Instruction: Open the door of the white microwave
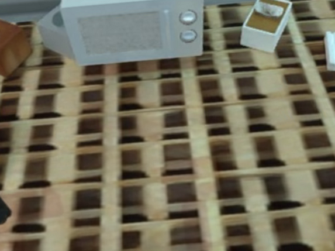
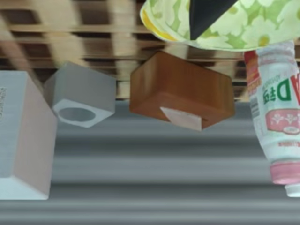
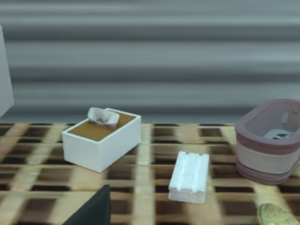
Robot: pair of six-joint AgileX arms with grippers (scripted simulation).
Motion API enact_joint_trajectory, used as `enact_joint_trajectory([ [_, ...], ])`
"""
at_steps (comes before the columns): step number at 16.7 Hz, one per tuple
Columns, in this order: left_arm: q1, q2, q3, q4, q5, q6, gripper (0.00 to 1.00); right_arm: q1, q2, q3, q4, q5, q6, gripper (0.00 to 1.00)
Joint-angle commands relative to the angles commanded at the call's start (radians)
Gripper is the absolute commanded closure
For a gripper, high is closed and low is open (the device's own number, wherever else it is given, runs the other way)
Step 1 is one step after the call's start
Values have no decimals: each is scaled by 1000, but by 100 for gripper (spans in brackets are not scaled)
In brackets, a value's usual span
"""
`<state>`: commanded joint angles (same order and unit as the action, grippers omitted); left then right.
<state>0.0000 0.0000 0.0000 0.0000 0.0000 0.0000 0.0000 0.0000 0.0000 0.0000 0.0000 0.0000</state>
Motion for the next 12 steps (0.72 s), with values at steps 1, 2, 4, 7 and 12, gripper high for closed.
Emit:
enact_joint_trajectory([
  [1,0,0,0,0,0,0,0,0,0,0,0,0,0,0],
  [2,0,0,0,0,0,0,0,0,0,0,0,0,0,0],
  [4,-16,29,26,-5,-14,-5,0,0,0,0,0,0,0,0],
  [7,-77,154,129,-17,-68,-26,0,0,0,0,0,0,0,0],
  [12,-239,571,434,-27,-216,-102,0,0,0,0,0,0,0,0],
])
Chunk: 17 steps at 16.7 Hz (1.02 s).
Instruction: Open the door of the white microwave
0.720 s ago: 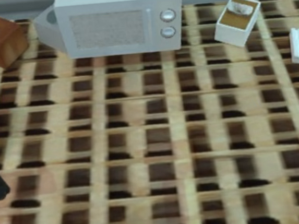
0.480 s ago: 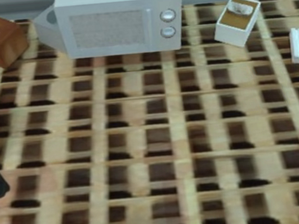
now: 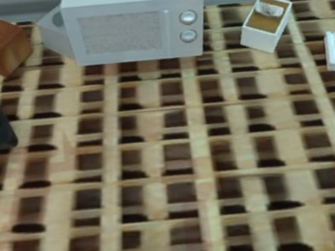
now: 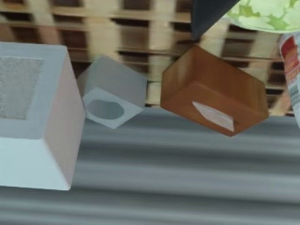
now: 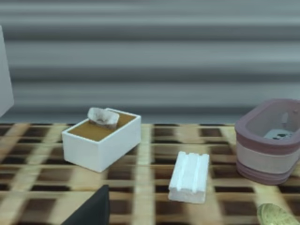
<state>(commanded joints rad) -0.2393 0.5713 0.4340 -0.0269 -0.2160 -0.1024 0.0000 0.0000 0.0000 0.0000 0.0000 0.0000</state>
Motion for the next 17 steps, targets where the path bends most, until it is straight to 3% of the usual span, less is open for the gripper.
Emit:
enact_joint_trajectory([
  [10,-362,1024,735,34,-323,-205,0,0,0,0,0,0,0,0],
  [14,-461,1283,913,20,-412,-250,0,0,0,0,0,0,0,0],
  [17,-499,1379,974,9,-445,-265,0,0,0,0,0,0,0,0],
])
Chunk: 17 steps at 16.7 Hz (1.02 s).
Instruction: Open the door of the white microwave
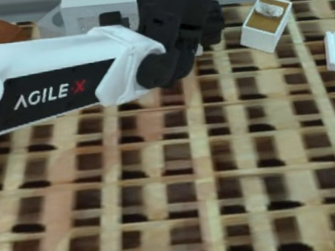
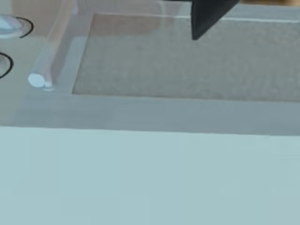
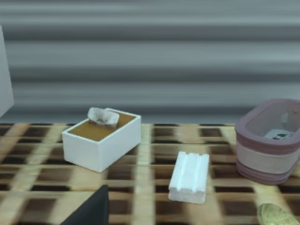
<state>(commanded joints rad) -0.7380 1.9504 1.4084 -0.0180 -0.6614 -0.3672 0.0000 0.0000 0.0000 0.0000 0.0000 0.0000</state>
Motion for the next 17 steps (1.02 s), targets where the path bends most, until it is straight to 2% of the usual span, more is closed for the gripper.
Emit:
enact_joint_trajectory([
  [8,6,26,20,4,5,5,0,0,0,0,0,0,0,0],
  [15,91,241,216,54,82,61,0,0,0,0,0,0,0,0],
  [17,98,253,228,57,87,65,0,0,0,0,0,0,0,0],
])
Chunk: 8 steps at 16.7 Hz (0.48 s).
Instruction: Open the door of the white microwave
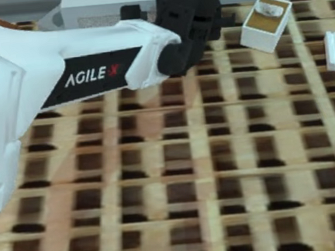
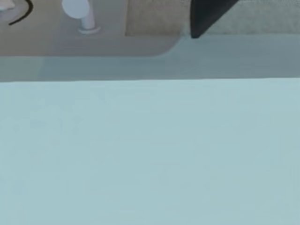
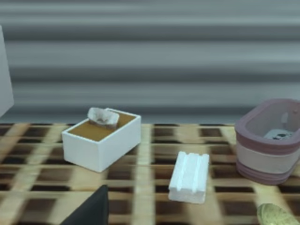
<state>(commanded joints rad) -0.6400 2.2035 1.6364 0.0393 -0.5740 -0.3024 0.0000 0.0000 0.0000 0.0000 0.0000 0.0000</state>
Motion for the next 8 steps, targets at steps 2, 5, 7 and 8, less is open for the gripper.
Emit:
enact_joint_trajectory([
  [2,0,0,0,0,0,0,0,0,0,0,0,0,0,0],
  [5,0,0,0,0,0,0,15,0,0,0,0,0,0,0],
  [7,0,0,0,0,0,0,30,0,0,0,0,0,0,0],
  [8,0,0,0,0,0,0,38,0,0,0,0,0,0,0],
])
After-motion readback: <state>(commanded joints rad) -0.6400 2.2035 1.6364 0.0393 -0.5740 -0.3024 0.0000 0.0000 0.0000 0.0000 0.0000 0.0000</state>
